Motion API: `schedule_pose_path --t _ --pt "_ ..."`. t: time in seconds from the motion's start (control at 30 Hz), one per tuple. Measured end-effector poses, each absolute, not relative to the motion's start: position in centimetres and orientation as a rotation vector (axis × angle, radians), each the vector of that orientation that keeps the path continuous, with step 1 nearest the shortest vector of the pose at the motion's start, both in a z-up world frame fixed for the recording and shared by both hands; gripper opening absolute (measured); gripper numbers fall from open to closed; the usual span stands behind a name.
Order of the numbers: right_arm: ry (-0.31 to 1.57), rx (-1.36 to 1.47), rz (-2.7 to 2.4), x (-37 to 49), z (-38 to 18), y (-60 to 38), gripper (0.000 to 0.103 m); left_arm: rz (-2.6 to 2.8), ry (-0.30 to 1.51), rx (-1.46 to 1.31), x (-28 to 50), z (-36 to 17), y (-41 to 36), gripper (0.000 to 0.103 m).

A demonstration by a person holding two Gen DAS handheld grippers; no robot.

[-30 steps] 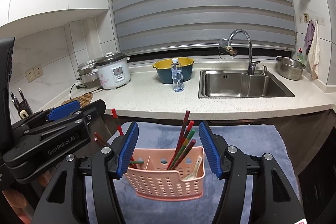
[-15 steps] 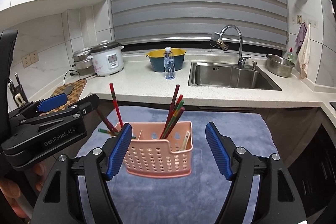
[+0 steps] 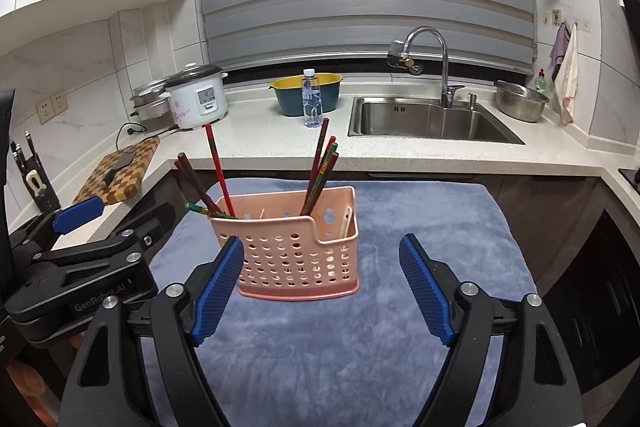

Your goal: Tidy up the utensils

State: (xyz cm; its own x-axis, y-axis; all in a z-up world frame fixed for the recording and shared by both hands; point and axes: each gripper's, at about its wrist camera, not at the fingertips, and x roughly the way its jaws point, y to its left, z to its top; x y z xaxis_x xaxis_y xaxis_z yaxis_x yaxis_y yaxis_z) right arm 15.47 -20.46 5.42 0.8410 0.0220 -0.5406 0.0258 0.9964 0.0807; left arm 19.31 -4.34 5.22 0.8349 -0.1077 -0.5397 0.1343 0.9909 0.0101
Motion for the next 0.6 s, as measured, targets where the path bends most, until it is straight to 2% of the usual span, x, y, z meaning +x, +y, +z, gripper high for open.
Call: schedule_pose_path --t 0.3,0.43,0.6 --pt "0.603 0.076 -0.016 14.4 3.8 -20.8 0.086 -0.105 0.598 0.053 18.6 3.7 -4.1 0.096" --pt "0.6 0.073 -0.026 14.1 3.4 -20.8 0.096 -0.099 0.607 0.056 18.2 3.2 -3.9 0.096" --pt "0.604 0.066 -0.036 14.0 3.1 -20.7 0.096 -0.097 0.623 0.061 18.0 2.7 -4.0 0.096"
